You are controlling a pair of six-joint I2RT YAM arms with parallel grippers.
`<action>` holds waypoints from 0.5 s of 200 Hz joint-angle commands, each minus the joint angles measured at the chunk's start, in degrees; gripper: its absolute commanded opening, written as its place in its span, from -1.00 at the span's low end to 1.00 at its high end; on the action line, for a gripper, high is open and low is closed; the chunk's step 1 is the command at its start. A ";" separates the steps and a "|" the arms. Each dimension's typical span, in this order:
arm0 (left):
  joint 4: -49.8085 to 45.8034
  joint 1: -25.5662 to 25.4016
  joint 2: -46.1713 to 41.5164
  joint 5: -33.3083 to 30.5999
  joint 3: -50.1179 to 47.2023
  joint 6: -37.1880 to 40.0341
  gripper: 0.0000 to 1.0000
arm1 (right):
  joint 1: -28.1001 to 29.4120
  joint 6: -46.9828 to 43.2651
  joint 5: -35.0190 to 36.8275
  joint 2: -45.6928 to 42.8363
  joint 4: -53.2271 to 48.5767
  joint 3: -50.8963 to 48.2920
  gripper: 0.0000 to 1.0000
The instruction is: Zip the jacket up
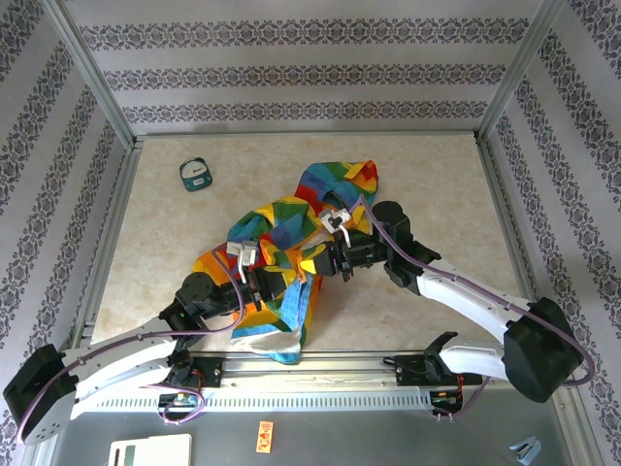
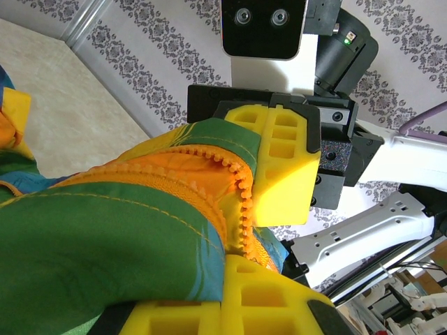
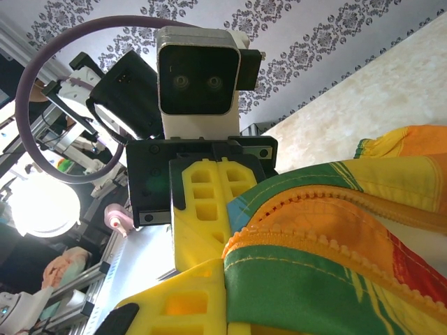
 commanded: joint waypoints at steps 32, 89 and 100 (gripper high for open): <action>4.96 1.19 0.03 3.84 -0.98 -1.41 -1.00 | -1.93 -1.78 0.12 -0.02 5.08 -1.29 -1.00; 4.51 1.46 1.26 5.60 -0.10 -2.24 -1.00 | -2.38 -2.36 0.51 1.62 7.02 -1.41 -1.00; 4.90 1.46 2.31 5.99 0.11 -2.44 -1.00 | -2.37 -2.27 0.82 1.74 7.82 -1.47 -1.00</action>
